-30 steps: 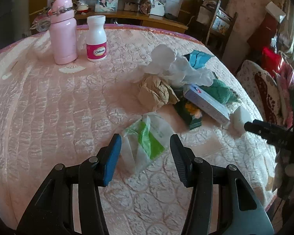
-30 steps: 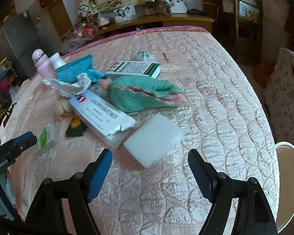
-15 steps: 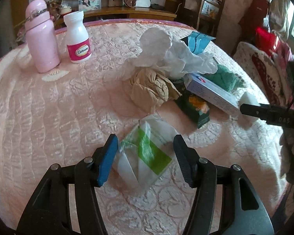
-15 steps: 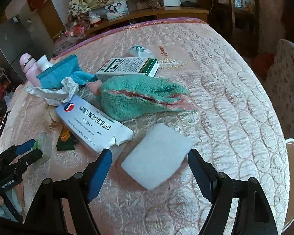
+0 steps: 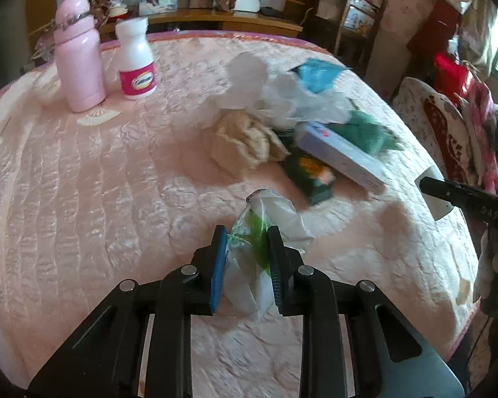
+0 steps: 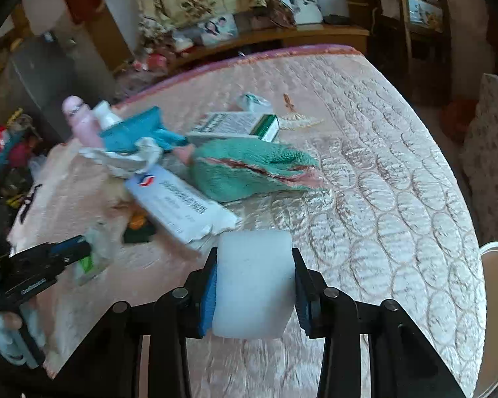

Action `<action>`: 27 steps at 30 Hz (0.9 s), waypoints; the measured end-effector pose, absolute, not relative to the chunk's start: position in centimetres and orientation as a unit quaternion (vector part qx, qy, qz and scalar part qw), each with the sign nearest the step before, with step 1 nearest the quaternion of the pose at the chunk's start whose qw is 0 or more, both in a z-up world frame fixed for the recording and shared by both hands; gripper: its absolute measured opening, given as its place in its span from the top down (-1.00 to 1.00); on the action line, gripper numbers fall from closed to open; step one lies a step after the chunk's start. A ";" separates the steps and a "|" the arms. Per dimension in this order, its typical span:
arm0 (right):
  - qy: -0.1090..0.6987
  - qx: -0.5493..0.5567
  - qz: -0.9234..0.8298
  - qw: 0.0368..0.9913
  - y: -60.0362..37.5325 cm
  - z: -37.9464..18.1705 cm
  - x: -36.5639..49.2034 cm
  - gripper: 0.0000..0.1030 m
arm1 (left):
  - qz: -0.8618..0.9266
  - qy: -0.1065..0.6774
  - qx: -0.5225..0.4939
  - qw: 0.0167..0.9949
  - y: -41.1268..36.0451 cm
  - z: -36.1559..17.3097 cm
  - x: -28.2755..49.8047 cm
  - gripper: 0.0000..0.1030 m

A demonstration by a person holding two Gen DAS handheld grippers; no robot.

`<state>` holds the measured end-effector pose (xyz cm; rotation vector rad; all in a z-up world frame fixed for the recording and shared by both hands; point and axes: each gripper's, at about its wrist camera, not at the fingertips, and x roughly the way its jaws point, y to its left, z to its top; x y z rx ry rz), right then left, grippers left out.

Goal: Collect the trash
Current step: 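Carry the bag and sponge to the bucket and open both tools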

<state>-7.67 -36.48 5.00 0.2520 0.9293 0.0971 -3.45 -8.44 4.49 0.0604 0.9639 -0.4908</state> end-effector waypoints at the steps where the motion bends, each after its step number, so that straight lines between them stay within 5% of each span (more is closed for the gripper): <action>1: 0.443 0.119 0.050 0.887 -36.6 5.4 -8.2 0.27 | -0.238 0.457 0.028 0.857 -8.7 4.8 -3.9 0.59; 27: 0.415 0.133 -0.024 0.900 -46.3 8.2 -19.0 0.26 | -0.363 0.414 0.057 0.833 -26.5 9.9 -10.8 0.59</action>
